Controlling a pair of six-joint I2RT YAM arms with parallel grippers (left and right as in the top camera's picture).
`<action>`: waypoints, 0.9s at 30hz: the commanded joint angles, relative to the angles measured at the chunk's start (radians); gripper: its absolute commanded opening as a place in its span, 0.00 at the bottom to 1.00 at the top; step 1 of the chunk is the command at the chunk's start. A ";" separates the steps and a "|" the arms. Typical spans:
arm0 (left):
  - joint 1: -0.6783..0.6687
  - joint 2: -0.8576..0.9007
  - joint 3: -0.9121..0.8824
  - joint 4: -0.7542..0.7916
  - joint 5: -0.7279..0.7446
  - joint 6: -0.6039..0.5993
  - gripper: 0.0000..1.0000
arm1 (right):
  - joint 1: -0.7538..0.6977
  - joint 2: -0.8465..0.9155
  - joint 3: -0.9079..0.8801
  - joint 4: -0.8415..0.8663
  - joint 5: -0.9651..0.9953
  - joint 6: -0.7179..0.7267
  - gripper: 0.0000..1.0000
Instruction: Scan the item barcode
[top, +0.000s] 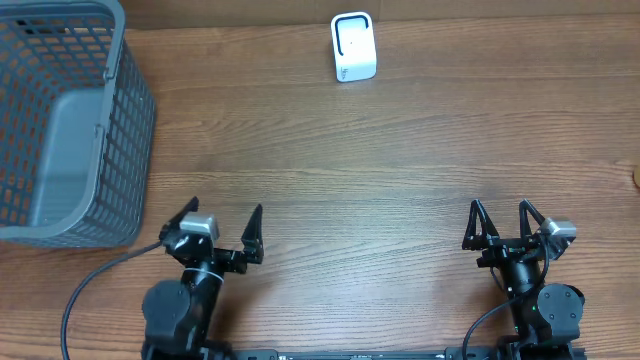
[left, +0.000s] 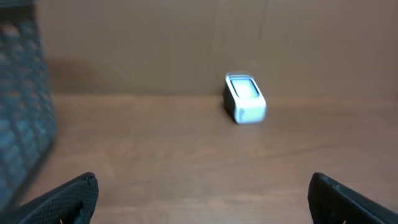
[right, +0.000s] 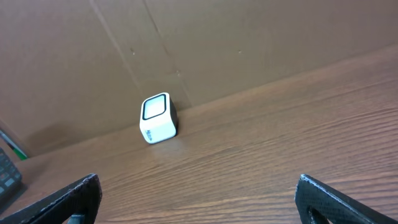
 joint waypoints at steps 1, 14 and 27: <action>0.042 -0.064 -0.108 0.115 0.002 0.039 1.00 | 0.006 -0.012 -0.010 0.007 0.010 -0.010 1.00; 0.126 -0.187 -0.265 0.203 0.001 0.013 1.00 | 0.006 -0.012 -0.010 0.006 0.010 -0.010 1.00; 0.147 -0.187 -0.265 0.108 -0.017 0.013 1.00 | 0.006 -0.012 -0.010 0.007 0.010 -0.010 1.00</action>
